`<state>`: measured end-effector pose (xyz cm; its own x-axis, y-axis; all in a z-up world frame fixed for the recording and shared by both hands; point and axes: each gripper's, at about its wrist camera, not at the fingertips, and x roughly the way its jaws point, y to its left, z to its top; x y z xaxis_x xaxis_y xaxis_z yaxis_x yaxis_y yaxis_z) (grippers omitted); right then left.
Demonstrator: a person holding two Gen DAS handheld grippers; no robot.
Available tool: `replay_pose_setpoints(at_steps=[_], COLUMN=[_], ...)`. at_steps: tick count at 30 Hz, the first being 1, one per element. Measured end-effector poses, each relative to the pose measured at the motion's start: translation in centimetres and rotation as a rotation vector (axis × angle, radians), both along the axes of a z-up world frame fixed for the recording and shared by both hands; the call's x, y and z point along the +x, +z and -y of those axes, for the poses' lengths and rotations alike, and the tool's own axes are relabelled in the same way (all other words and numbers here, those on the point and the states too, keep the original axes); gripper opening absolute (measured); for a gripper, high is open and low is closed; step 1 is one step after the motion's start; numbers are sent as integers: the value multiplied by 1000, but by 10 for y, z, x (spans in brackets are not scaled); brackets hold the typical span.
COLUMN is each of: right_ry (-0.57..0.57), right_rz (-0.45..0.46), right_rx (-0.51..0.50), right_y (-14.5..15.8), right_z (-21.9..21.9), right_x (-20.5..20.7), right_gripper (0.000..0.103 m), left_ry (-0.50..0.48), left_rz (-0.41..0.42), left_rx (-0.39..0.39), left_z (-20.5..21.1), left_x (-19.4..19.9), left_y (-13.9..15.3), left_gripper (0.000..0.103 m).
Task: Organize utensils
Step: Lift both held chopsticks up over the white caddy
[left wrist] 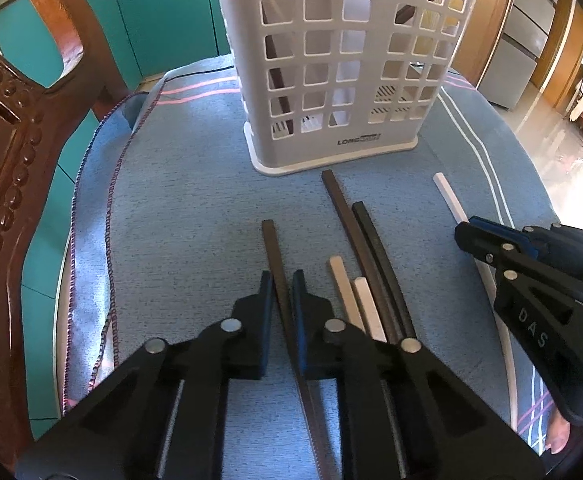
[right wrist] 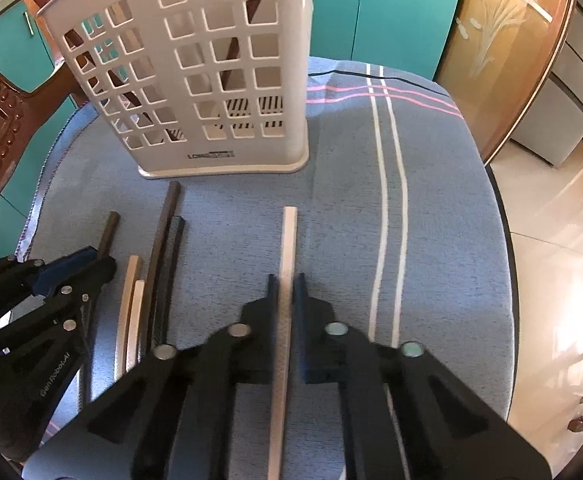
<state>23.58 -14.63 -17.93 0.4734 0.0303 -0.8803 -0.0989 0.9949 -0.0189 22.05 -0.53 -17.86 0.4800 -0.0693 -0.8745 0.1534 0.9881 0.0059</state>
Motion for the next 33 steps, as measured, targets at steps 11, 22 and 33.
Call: replay_pose_setpoints(at_steps=[11, 22, 33], right_ry=[22, 83, -60], right_rz=[165, 454, 863], right_rx=[107, 313, 423], right_y=[60, 194, 283], right_z=[9, 37, 57], right_x=[-20, -82, -75], right_gripper=[6, 7, 6], left_ry=[25, -5, 194], left_rz=[179, 595, 818], left_rx=[-96, -277, -392], left_z=[-15, -29, -56], left_x=[-25, -83, -38], left_y=[67, 227, 259], left_gripper=[7, 7, 7])
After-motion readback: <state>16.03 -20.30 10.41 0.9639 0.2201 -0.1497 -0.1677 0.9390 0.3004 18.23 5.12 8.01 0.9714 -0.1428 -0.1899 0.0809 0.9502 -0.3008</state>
